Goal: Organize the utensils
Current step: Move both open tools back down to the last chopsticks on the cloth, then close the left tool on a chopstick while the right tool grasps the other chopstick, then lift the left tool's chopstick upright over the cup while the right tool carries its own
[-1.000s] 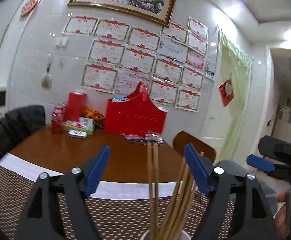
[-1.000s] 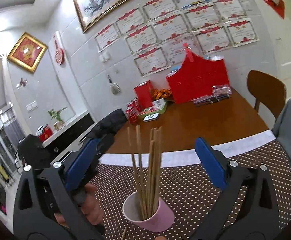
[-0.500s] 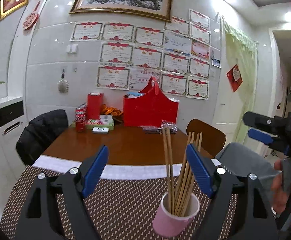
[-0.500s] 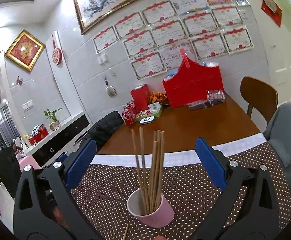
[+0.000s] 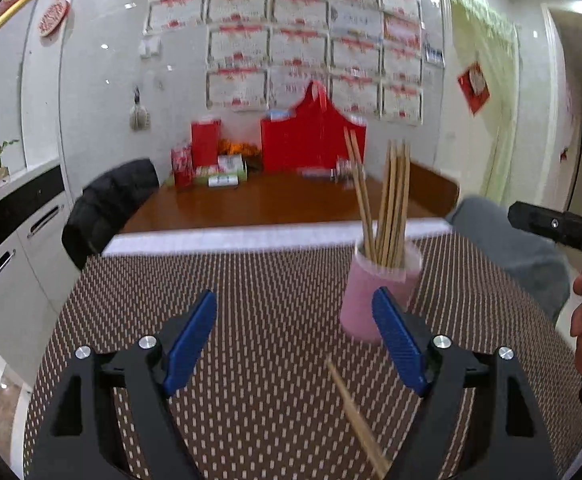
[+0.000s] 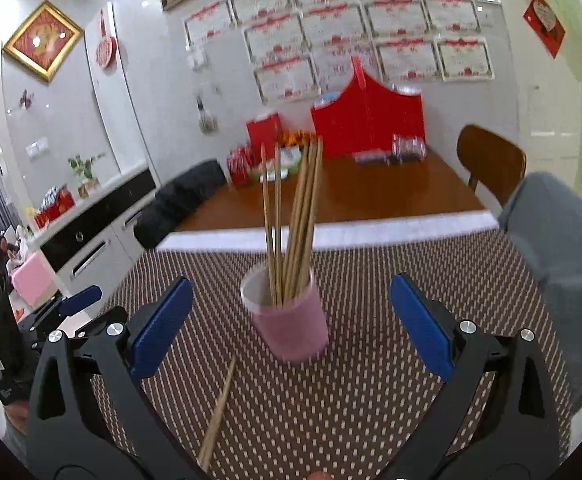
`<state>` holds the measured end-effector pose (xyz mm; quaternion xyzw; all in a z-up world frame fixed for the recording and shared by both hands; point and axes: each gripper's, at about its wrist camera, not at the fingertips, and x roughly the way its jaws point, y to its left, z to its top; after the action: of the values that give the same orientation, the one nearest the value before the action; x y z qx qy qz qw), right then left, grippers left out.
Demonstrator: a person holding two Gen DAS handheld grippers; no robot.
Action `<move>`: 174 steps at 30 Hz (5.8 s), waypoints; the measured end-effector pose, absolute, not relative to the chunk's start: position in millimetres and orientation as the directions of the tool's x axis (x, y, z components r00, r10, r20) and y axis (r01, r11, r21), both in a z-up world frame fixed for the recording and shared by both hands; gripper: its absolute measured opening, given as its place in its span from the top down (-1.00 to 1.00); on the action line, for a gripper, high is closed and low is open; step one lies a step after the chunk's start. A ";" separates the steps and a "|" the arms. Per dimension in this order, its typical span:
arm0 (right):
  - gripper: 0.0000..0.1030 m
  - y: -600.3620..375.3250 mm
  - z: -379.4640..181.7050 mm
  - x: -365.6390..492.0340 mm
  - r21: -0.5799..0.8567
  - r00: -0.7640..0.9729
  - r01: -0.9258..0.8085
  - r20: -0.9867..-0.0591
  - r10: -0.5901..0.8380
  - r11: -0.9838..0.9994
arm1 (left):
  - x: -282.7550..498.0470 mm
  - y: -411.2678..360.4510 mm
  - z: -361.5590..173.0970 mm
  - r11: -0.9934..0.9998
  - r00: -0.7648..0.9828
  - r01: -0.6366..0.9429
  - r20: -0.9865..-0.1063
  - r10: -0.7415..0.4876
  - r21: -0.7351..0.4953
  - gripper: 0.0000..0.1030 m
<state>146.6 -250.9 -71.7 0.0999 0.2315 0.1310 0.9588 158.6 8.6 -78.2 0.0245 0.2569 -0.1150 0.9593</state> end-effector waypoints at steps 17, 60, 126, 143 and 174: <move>-0.88 -270.3 -147.6 159.1 0.384 0.798 -0.178 -0.483 0.361 0.906 | 144.7 3.3 -168.5 0.955 0.618 0.297 -0.763 -0.188 0.005 -0.53; -0.88 -202.1 -165.5 153.8 0.232 0.629 -0.346 -0.661 0.409 0.909 | 74.3 -11.0 -196.3 0.972 0.604 0.216 -0.795 -0.059 0.092 -0.65; 0.89 -210.5 -153.6 148.4 0.344 0.696 -0.436 -0.458 0.554 0.832 | 141.9 0.7 -95.1 0.962 0.791 0.259 -0.552 -0.263 -0.087 0.91; 0.89 -261.7 -54.1 162.2 0.322 0.865 -0.397 -0.183 0.468 0.860 | 207.1 -34.2 -1.8 0.880 0.888 0.418 -0.105 -0.448 -0.226 0.91; 0.89 -274.0 -39.8 259.8 0.351 0.889 -0.380 -0.117 0.443 0.856 | 303.9 -79.7 -38.9 0.884 0.907 0.394 -0.050 -0.419 -0.252 0.91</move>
<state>259.8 -274.0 -39.8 0.1612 0.0974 0.2149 0.9583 303.9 -79.7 -38.9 -0.1189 0.0514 -0.2098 0.9691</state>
